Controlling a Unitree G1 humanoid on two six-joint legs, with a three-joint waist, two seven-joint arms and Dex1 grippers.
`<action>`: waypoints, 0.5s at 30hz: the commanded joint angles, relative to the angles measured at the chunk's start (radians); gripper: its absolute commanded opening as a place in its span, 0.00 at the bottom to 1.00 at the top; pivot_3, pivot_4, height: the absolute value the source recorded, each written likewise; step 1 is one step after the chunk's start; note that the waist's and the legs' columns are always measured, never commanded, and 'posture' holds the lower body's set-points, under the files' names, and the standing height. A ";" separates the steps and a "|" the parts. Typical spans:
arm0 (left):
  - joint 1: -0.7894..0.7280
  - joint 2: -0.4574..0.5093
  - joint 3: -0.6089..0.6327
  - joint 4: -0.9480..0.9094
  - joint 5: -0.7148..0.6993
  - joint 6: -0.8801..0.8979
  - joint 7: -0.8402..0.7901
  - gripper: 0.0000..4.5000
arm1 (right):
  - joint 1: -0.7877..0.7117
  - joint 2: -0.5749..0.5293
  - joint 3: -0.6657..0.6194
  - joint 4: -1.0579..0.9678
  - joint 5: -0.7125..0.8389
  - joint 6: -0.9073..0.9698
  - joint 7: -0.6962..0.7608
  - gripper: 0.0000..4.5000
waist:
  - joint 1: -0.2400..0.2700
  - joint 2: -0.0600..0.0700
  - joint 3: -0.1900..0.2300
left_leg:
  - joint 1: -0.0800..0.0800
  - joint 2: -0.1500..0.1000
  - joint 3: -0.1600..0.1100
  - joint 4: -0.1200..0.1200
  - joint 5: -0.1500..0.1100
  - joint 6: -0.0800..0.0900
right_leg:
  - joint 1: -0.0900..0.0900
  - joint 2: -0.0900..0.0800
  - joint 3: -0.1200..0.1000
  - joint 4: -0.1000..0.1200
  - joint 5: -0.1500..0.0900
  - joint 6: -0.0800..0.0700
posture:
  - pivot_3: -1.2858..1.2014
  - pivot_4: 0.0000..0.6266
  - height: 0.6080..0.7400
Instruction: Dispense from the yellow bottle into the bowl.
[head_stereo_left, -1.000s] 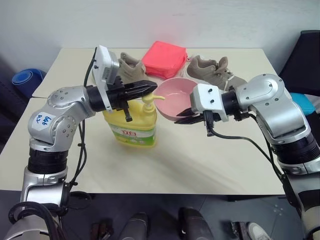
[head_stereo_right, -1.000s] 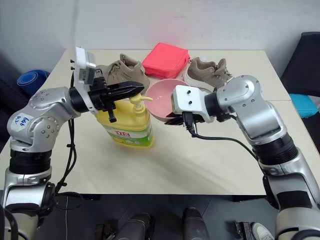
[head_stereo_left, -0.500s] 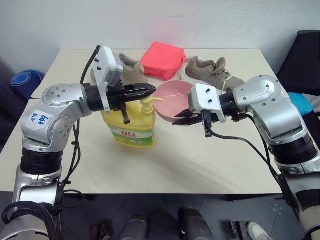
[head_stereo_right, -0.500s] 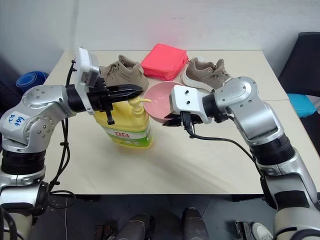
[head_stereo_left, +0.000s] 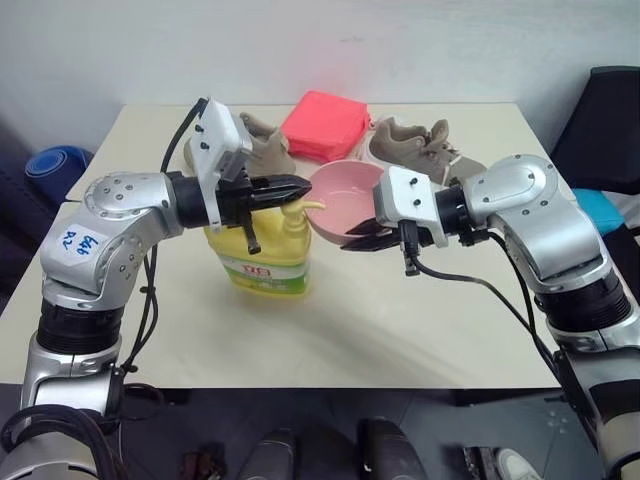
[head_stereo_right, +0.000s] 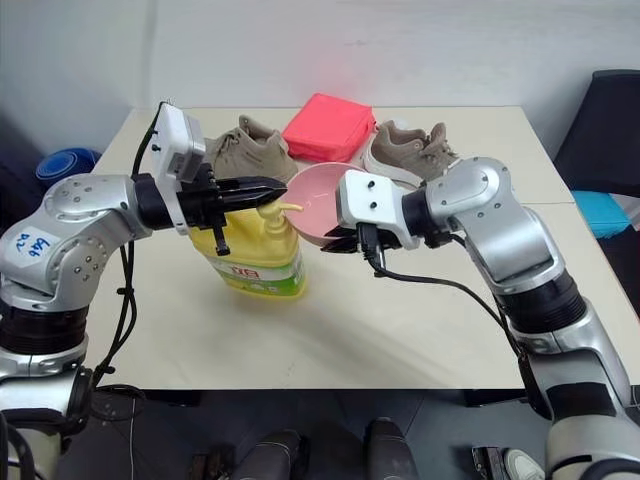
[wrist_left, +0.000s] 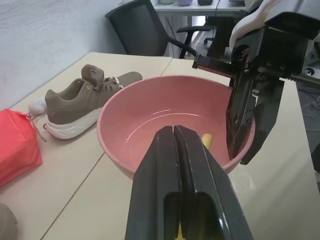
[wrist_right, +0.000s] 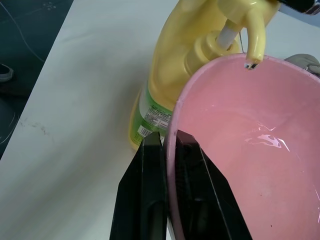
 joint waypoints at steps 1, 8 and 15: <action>0.082 0.010 -0.111 0.062 0.071 0.088 0.001 0.01 | -0.008 0.008 -0.033 -0.045 0.021 -0.006 -0.011 0.00 | 0.000 0.000 0.000 | 0.000 0.000 0.000 0.000 0.000 0.000 | 0.000 0.000 0.000 0.000 0.000 0.000 | 0.52 0.24 1.00; 0.081 -0.026 -0.077 0.085 0.045 0.062 0.001 0.01 | 0.001 0.009 -0.036 -0.048 0.028 -0.002 -0.022 0.00 | 0.001 0.001 -0.002 | 0.001 0.000 0.000 0.000 0.000 0.000 | 0.000 0.000 0.001 0.000 0.000 0.000 | 0.52 0.24 1.00; -0.009 -0.102 0.138 0.098 -0.132 0.061 -0.005 0.01 | 0.037 -0.002 -0.067 -0.038 0.040 -0.005 -0.048 0.00 | 0.001 0.001 -0.003 | -0.001 0.000 0.000 0.000 0.000 0.000 | -0.001 0.000 0.001 0.000 0.000 0.000 | 0.52 0.24 1.00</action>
